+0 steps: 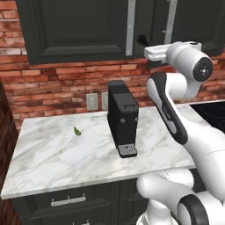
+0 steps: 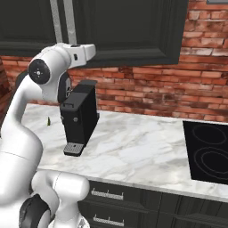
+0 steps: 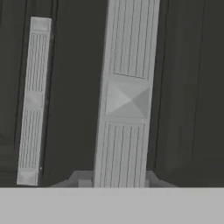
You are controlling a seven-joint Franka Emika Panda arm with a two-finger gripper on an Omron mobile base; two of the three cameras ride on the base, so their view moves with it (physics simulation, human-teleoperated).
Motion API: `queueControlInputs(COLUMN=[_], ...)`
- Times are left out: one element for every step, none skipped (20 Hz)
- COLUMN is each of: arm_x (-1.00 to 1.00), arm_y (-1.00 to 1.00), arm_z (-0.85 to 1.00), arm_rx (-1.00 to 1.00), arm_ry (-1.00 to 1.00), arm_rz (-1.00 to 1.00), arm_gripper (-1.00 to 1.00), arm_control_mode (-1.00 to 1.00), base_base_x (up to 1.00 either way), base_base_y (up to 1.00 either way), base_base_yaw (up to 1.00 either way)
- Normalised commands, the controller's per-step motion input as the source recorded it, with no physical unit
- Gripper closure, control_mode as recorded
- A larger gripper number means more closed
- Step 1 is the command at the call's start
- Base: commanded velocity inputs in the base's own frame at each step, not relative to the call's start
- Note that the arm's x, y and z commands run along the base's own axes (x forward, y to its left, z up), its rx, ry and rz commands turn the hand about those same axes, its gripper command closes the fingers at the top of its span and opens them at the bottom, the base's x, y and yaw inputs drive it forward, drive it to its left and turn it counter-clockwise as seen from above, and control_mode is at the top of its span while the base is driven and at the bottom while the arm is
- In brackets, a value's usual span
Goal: Pick the dish brush and dish brush from the cabinet and place them on the counter.
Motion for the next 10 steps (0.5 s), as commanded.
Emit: queueControlInputs(arm_x=[-0.5, -0.49, -0.48, -0.47, -0.47, -0.46, -0.46, -0.45, -0.46, -0.48], arm_y=[-0.19, -0.18, -0.17, -0.17, -0.19, -0.19, -0.2, -0.2, -0.2, -0.2], arm_z=[0.0, 0.0, 0.0, 0.0, 0.01, 0.01, 0.0, 0.0, 0.0, 0.0], arm_rx=[0.0, 0.0, 0.0, 0.0, 0.0, 0.0, 0.0, 0.0, 0.0, 0.0], arm_ry=[0.08, 0.09, 0.1, 0.1, 0.1, 0.1, 0.1, 0.09, 0.09, 0.08], arm_rz=[0.0, 0.0, 0.0, 0.0, 0.0, 0.0, 0.0, 0.0, 0.0, 0.0], arm_gripper=[1.0, 1.0, 1.0, 1.0, 1.0, 1.0, 1.0, 1.0, 1.0, 1.0], arm_control_mode=[-1.0, -1.0, -1.0, -1.0, -1.0, -1.0, -1.0, -1.0, -1.0, -1.0], base_base_x=[0.0, 0.0, 0.0, 0.0, 0.0, 0.0, 0.0, 0.0, 0.0, 0.0], base_base_y=[0.0, 0.0, 0.0, 0.0, 0.0, 0.0, 0.0, 0.0, 0.0, 0.0], base_base_yaw=[0.0, 0.0, 0.0, 0.0, 0.0, 0.0, 0.0, 0.0, 0.0, 0.0])
